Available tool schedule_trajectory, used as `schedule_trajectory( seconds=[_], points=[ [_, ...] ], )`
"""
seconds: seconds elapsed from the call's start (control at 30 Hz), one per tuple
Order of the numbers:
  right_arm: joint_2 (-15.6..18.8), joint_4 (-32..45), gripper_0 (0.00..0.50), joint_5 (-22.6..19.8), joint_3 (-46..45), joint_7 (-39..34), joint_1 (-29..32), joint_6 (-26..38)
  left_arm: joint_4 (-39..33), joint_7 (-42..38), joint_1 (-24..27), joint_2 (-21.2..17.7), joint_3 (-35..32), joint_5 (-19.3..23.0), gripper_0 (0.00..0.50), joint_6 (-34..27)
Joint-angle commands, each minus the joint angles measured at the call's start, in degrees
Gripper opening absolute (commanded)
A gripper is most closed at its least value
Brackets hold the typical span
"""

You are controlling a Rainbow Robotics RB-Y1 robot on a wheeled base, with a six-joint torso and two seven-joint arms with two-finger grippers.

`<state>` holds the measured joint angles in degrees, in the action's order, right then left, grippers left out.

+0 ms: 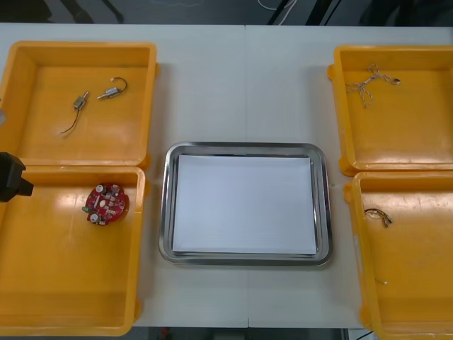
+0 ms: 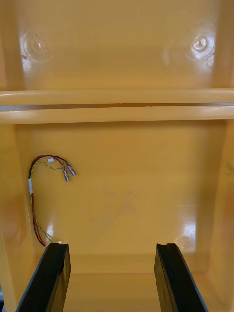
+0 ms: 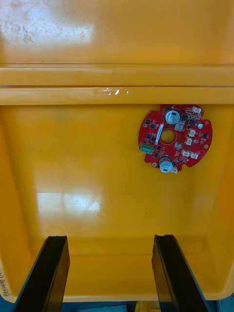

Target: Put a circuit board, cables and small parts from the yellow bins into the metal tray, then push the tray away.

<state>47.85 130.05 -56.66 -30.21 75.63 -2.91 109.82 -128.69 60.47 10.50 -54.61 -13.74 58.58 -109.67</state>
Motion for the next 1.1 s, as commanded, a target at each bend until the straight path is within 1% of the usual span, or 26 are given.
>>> schedule_trajectory(
  seconds=[0.03, 1.1],
  points=[
    [2.07, 1.44, 0.500, 0.50, 0.59, 3.29, -1.31, 0.18, -1.30, 3.78, -0.65, -0.49, -1.82, -0.48, 0.500, -0.33],
    [2.07, 1.44, 0.500, 0.50, 0.59, 3.29, -1.31, 0.18, -1.30, 3.78, -0.65, -0.49, -1.82, -0.48, 0.500, -0.33]
  ],
)
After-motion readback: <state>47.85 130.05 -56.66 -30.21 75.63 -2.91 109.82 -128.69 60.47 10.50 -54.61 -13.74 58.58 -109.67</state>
